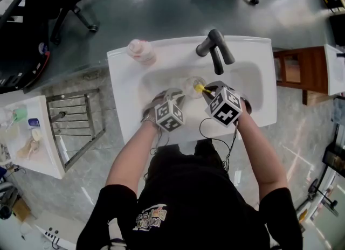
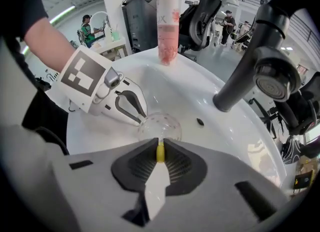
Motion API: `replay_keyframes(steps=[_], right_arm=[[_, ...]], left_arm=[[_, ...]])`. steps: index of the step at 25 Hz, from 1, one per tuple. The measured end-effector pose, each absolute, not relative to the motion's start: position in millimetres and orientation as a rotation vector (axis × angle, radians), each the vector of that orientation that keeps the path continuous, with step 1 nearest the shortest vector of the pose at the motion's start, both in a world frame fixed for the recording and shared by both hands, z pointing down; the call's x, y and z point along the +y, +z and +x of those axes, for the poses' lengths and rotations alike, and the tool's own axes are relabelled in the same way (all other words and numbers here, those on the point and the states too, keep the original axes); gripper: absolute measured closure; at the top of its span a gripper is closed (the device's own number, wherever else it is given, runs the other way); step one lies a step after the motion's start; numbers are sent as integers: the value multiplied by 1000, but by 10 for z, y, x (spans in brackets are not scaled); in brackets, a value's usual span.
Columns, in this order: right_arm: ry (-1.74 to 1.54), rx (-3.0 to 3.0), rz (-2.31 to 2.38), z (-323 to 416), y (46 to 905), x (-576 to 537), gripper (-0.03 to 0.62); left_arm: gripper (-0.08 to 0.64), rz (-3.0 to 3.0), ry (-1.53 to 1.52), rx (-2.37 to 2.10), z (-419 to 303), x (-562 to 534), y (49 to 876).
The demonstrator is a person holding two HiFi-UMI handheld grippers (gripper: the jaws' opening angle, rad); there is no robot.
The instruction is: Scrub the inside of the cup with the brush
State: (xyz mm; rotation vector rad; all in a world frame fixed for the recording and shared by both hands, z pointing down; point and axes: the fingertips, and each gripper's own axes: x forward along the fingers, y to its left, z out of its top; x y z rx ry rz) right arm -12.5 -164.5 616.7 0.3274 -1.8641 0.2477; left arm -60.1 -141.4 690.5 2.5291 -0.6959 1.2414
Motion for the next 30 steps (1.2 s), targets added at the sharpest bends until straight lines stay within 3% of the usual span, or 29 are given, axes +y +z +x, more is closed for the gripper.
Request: replay_keyframes(steps=[19, 30], right_arm=[[633, -2016, 420, -371, 6241, -1570, 554], [565, -2097, 576, -456, 6223, -1823, 554]], left_arm=[[503, 2535, 1254, -675, -623, -1410, 6918], [503, 2542, 1240, -658, -597, -1405, 6905]])
